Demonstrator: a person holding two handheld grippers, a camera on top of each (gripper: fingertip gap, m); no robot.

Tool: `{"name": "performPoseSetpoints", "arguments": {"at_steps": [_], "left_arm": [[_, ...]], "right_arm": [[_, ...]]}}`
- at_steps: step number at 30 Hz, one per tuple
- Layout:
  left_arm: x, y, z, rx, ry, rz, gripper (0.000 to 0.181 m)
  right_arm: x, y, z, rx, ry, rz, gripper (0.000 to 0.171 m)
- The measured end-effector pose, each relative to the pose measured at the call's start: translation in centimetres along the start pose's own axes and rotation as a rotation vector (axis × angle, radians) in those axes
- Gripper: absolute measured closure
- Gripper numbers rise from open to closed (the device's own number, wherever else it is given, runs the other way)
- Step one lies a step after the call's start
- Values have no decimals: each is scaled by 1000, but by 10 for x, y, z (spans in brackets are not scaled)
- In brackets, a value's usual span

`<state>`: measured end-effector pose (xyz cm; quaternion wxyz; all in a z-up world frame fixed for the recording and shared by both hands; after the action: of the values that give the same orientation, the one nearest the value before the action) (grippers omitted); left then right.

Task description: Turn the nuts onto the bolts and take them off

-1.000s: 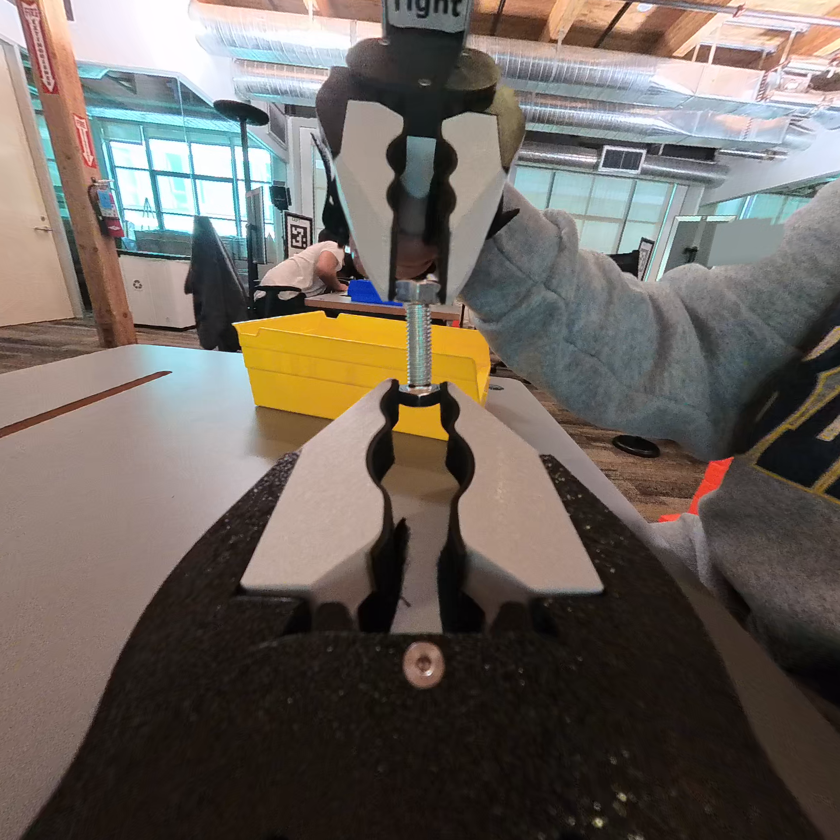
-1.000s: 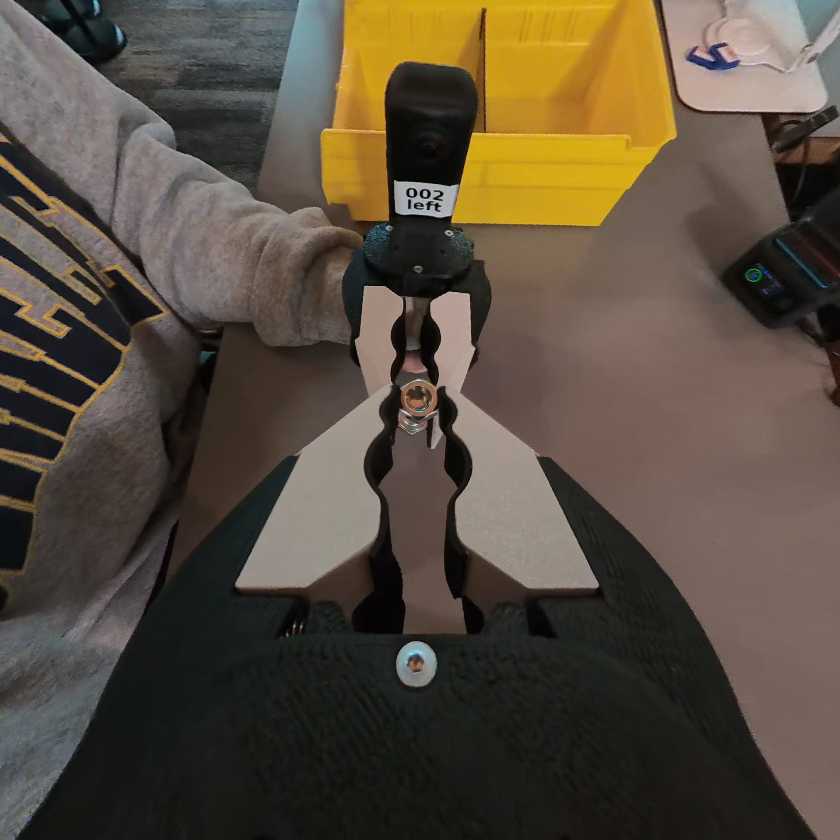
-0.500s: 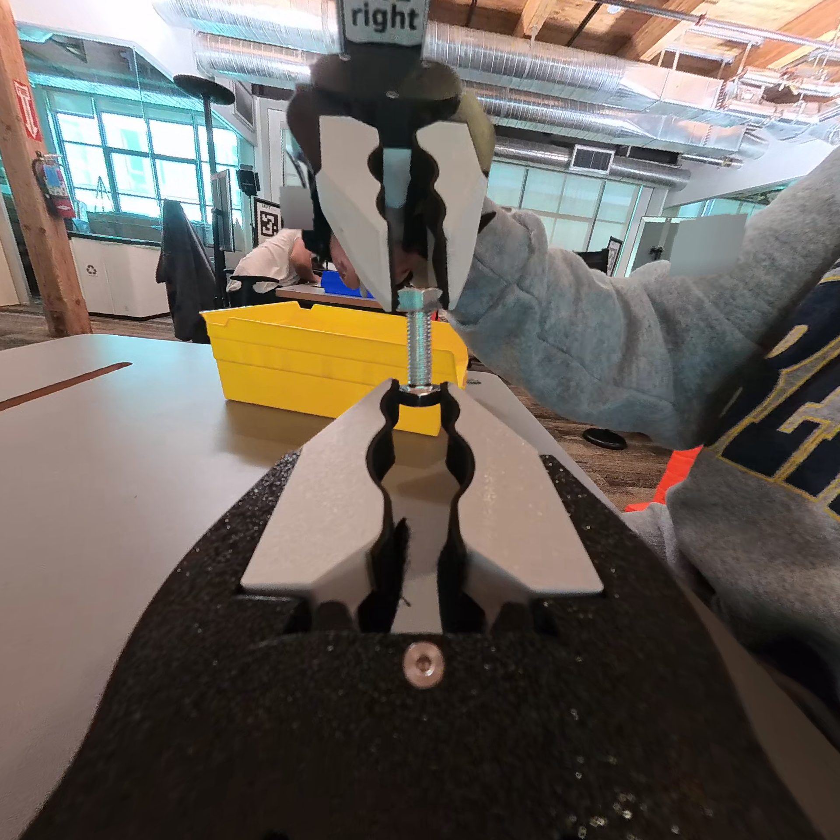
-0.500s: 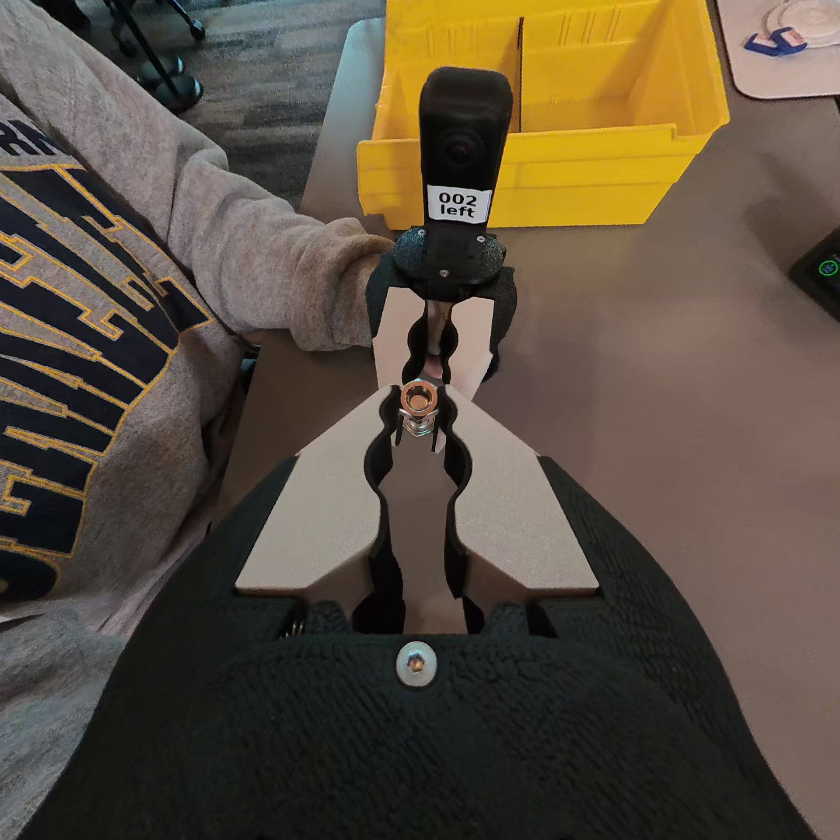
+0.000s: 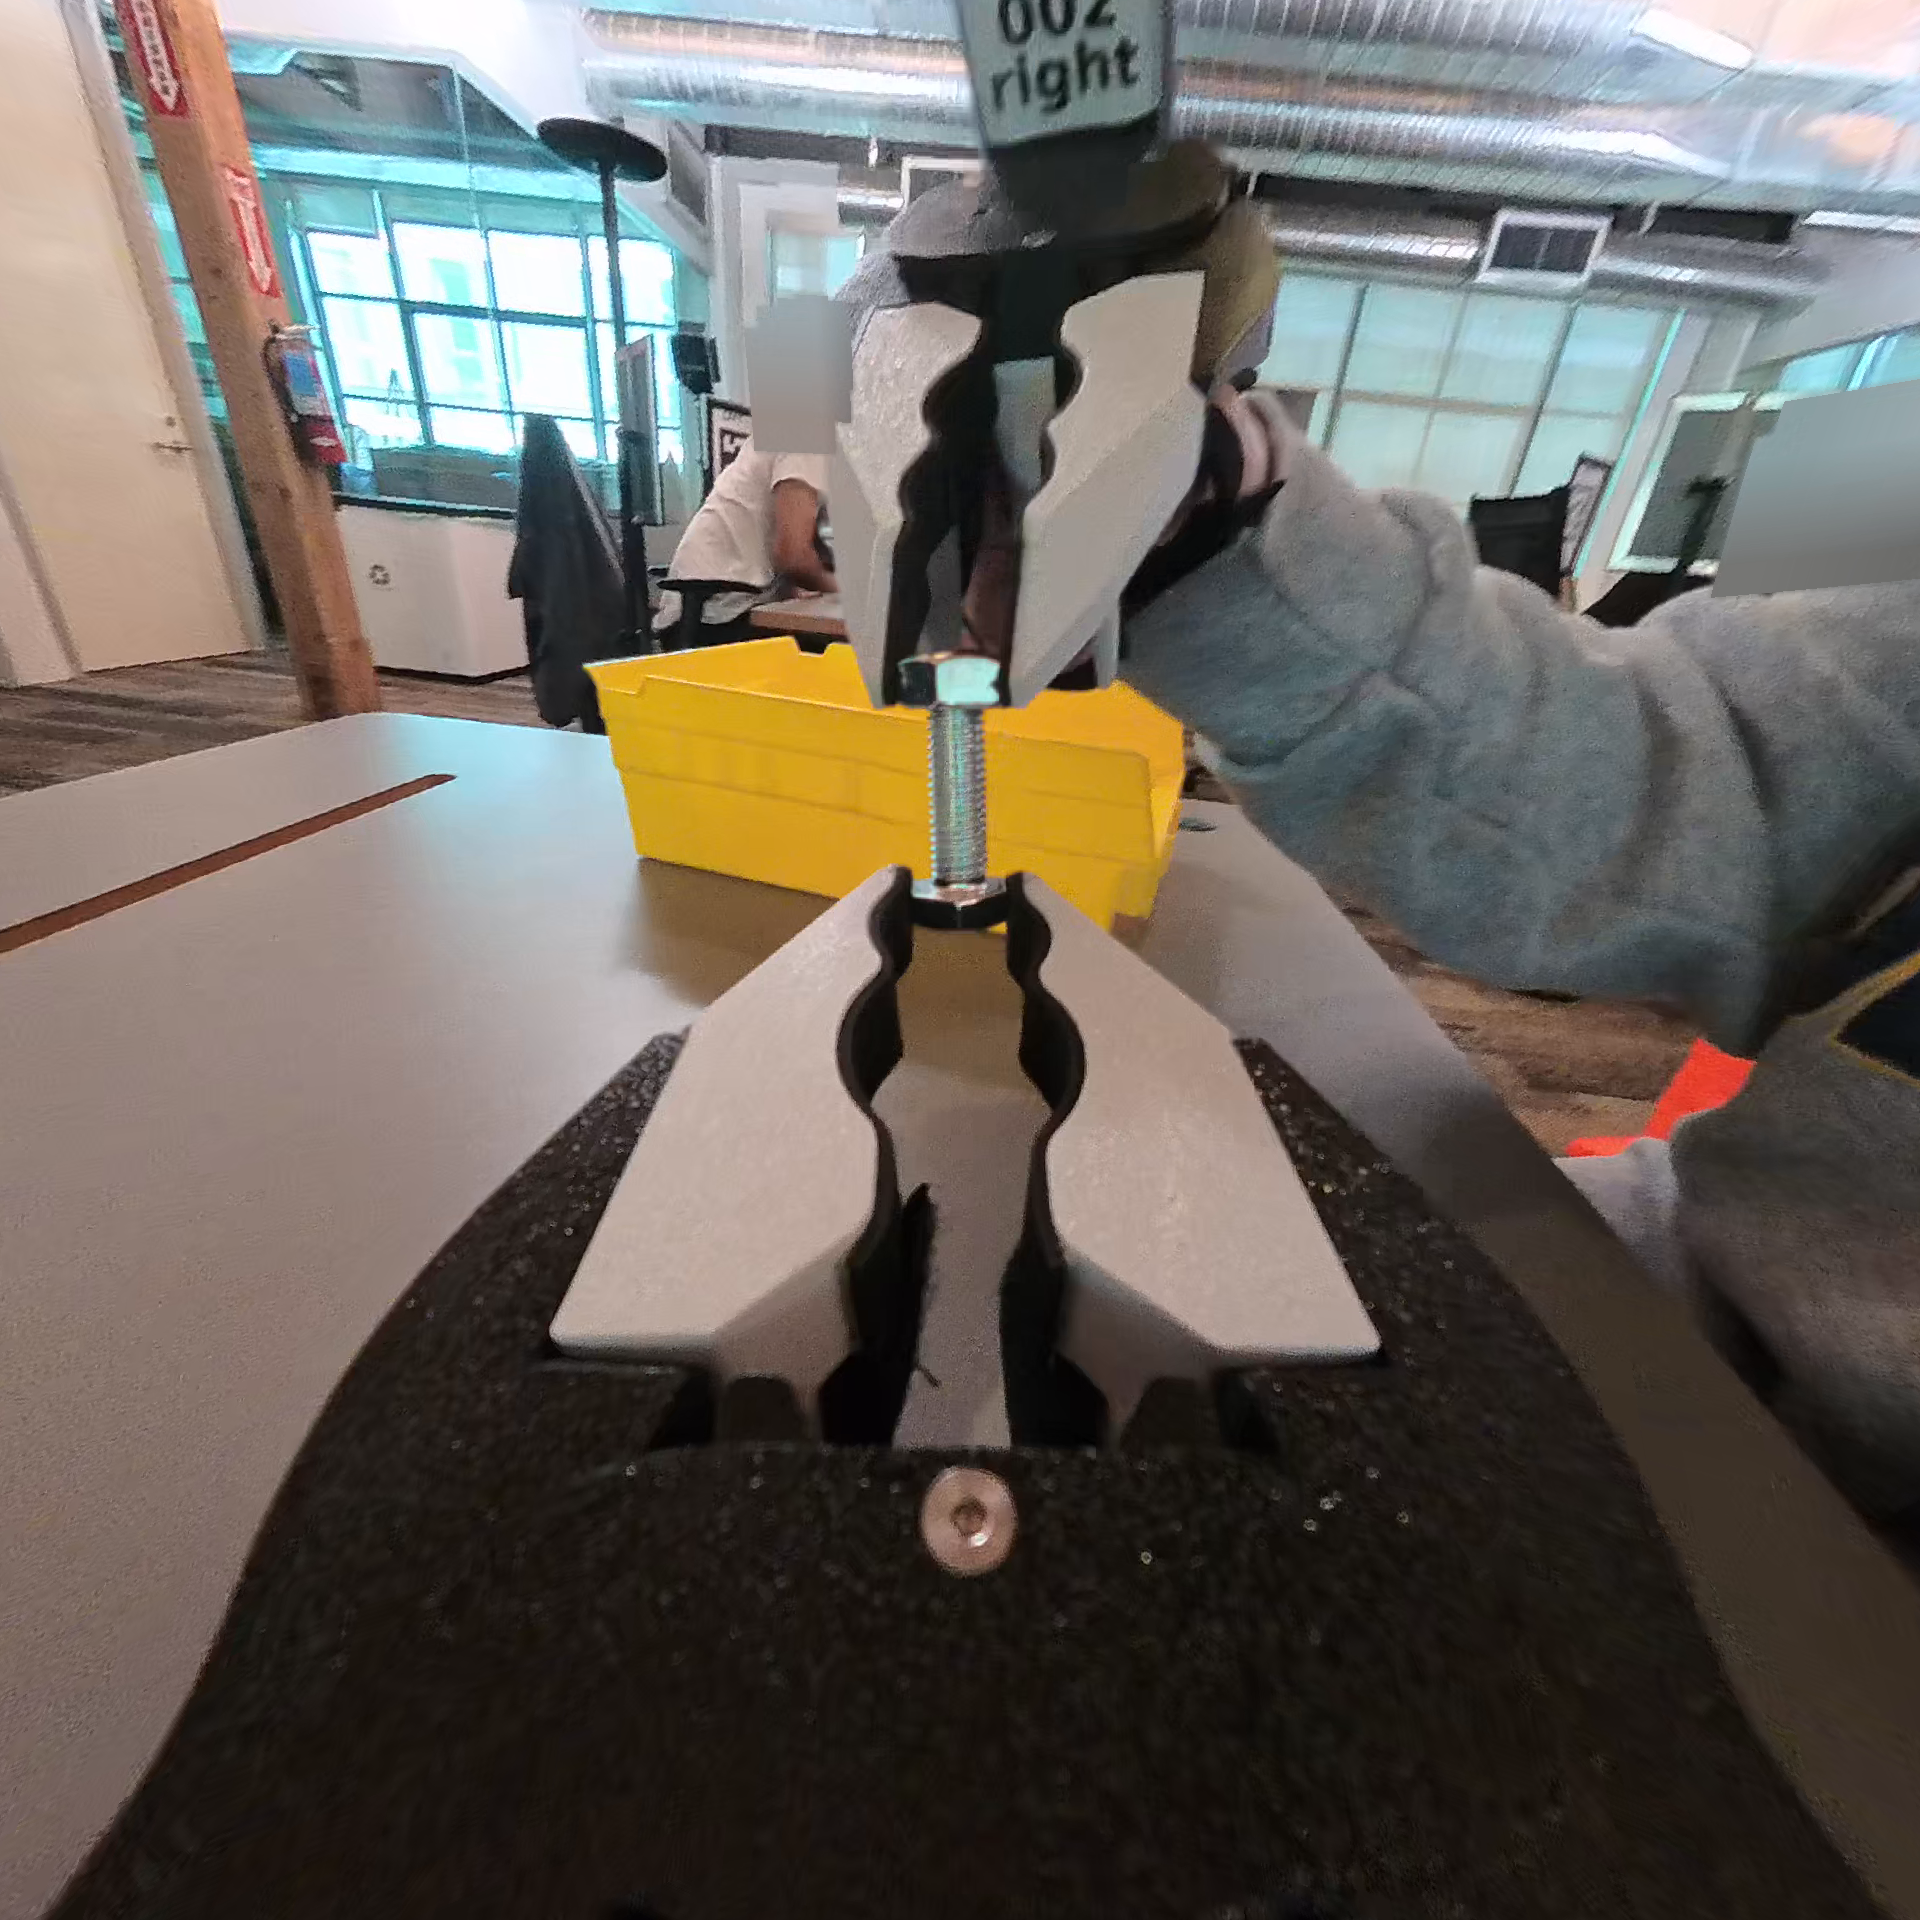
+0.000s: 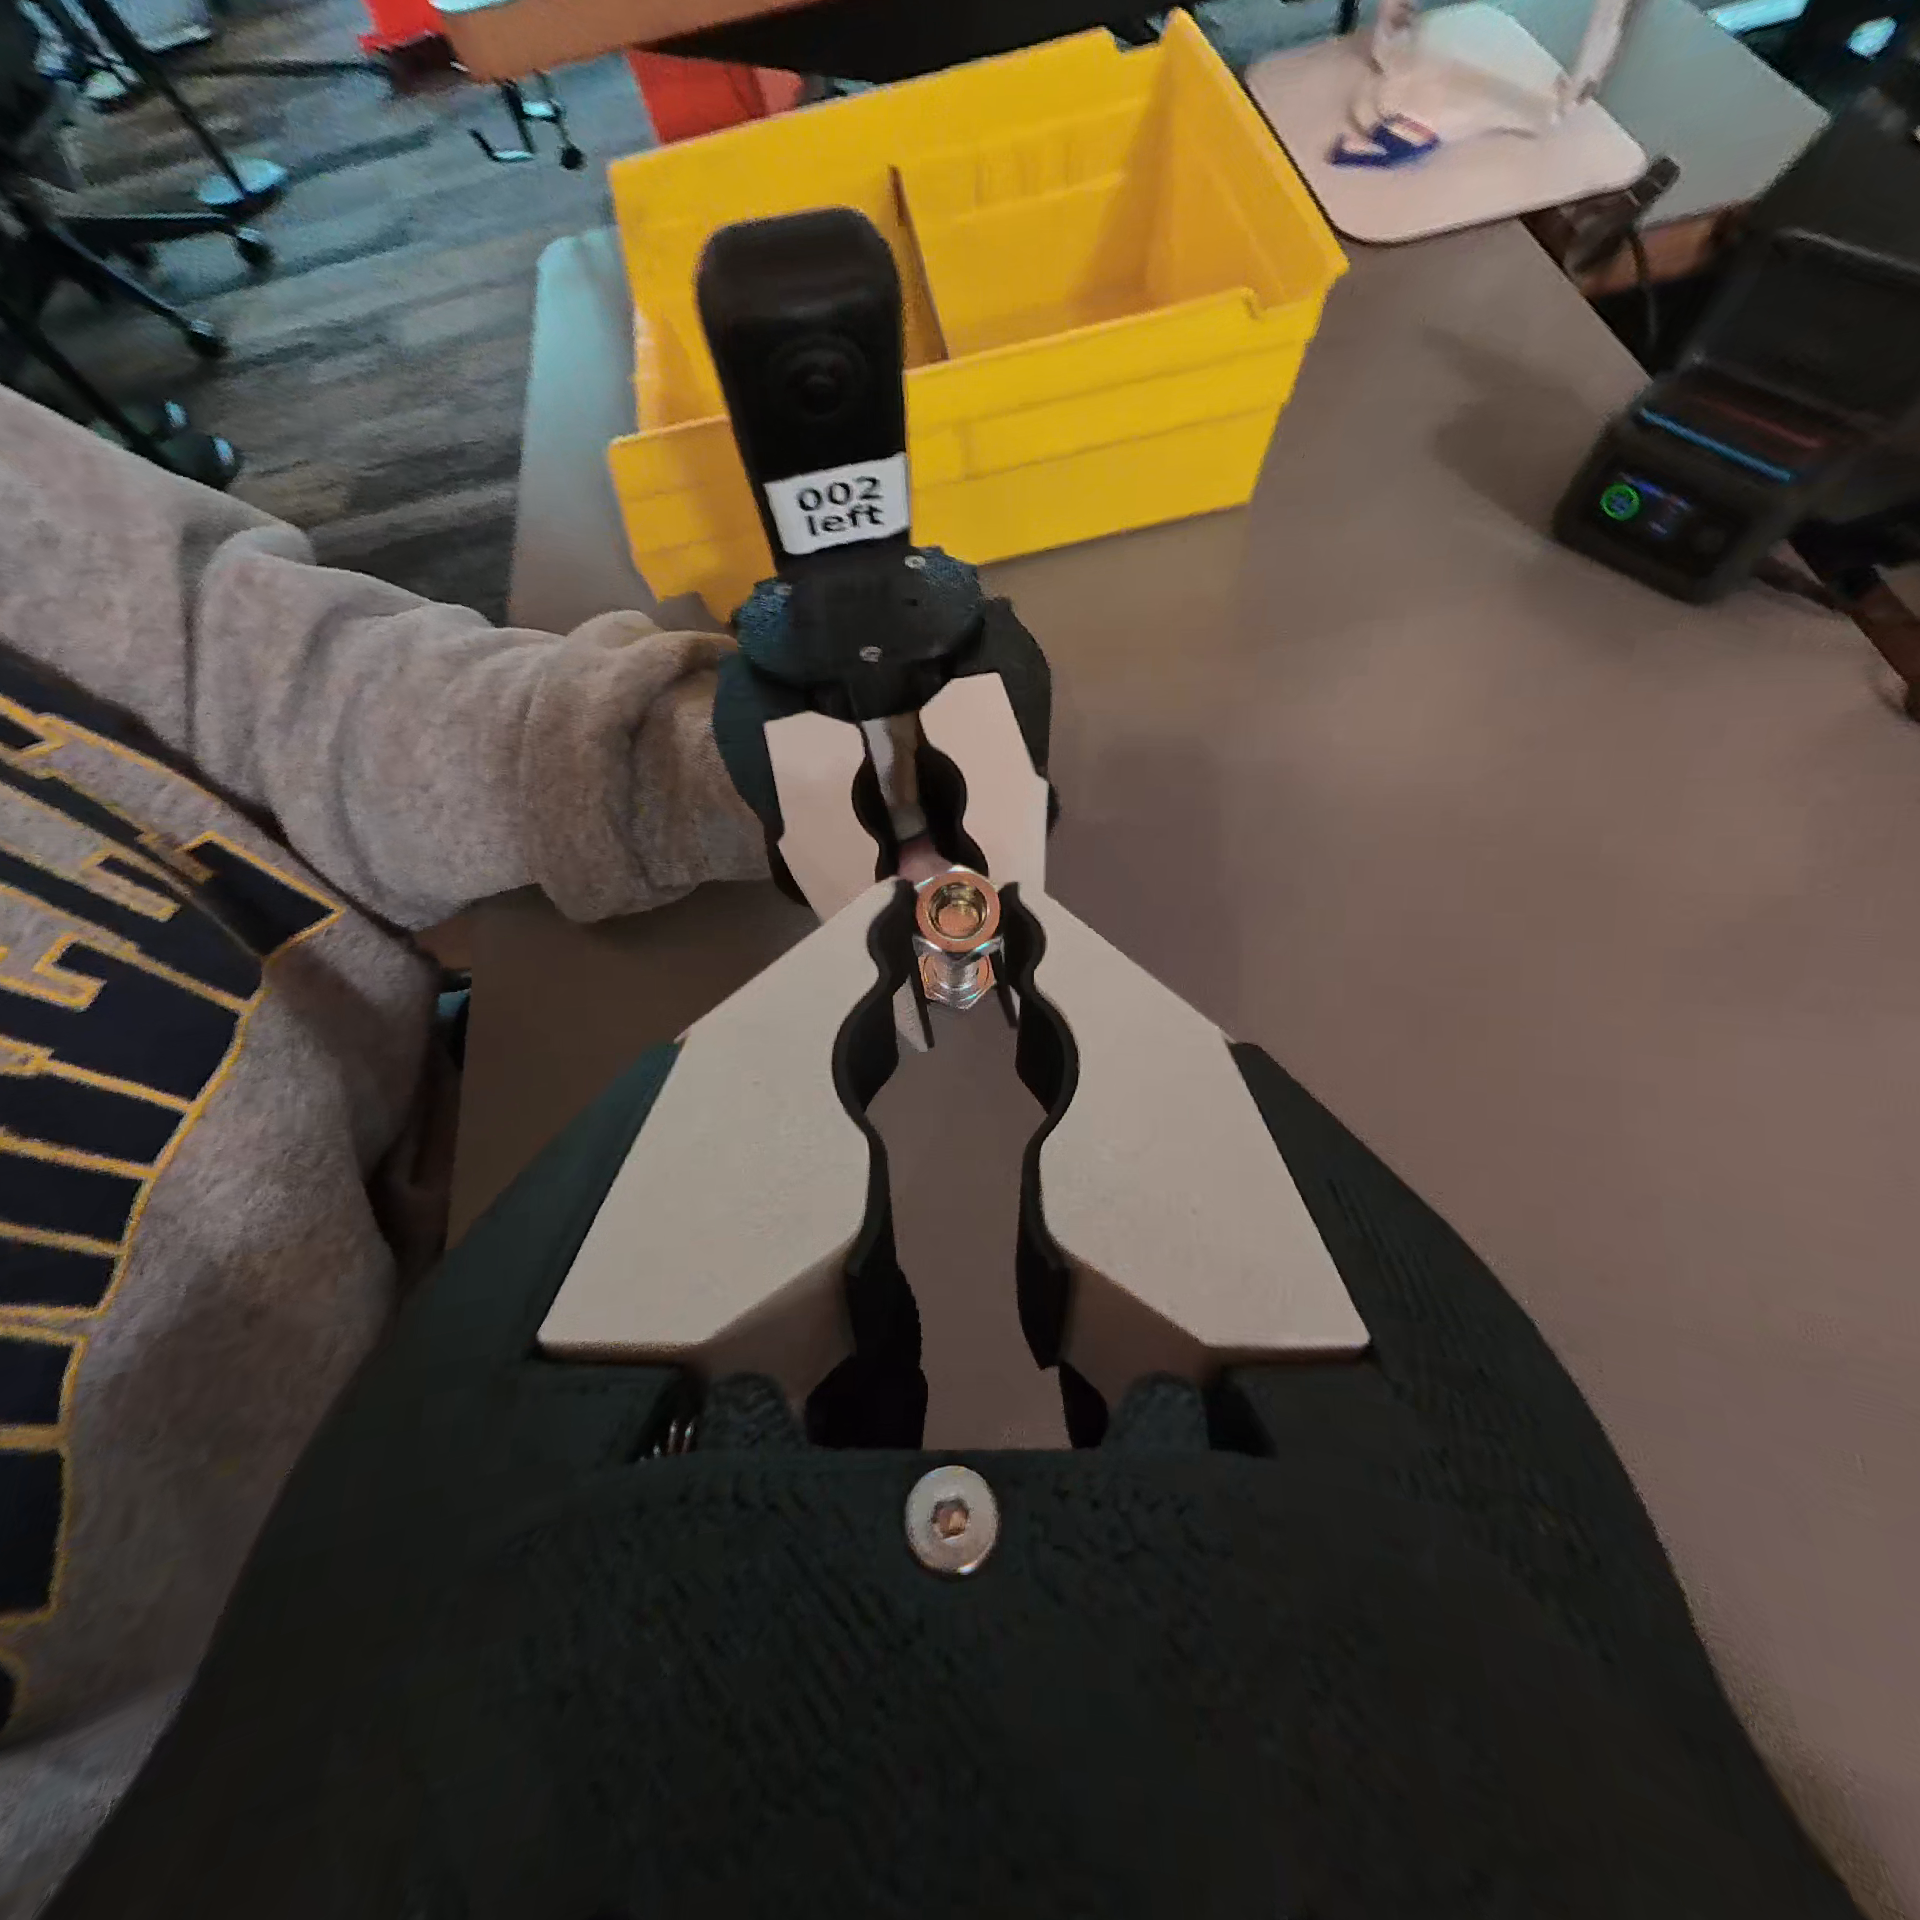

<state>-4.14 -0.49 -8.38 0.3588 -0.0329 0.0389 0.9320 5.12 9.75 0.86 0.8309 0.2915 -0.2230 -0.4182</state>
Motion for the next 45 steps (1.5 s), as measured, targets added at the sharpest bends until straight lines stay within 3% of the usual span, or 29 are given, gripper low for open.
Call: {"name": "performPoseSetpoints", "arguments": {"at_steps": [10, 18, 19, 21, 24, 28, 37, 45], "left_arm": [[5, 3, 0, 4, 3, 88, 166], [5, 3, 0, 0, 4, 91, 166], [6, 4, 0, -2, 7, 95, 166], [6, 5, 0, -15, 14, 90, 166], [6, 8, 2, -49, 27, 68, 166], [8, 9, 1, -44, 31, 94, 166], [19, 22, 2, -88, 53, 264, 166], [19, 19, 1, -56, 40, 275, 166]], "right_arm": [[8, -6, 5, -5, -192, -215, 155], [11, -6, 4, -19, -191, -247, 155], [12, -5, 4, -30, -183, -249, 151], [15, -3, 4, -95, -150, -255, 126], [19, -3, -1, -219, -83, -254, 114], [15, -14, -15, -274, -92, -260, 118], [-7, -34, -75, -545, -296, -468, 130], [6, -49, -93, -591, -188, -655, 138]]}}
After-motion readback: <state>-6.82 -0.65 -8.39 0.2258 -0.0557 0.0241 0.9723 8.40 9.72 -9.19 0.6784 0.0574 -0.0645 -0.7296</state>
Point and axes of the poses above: each gripper's, where its closed fingertips meet, y back along the fingers, z out of its top, x = y × z across the jaws, the point moved 9 cm from there along y, back along the fingers, and after that the axes turned 9 degrees about x, right-handed, at the moved point
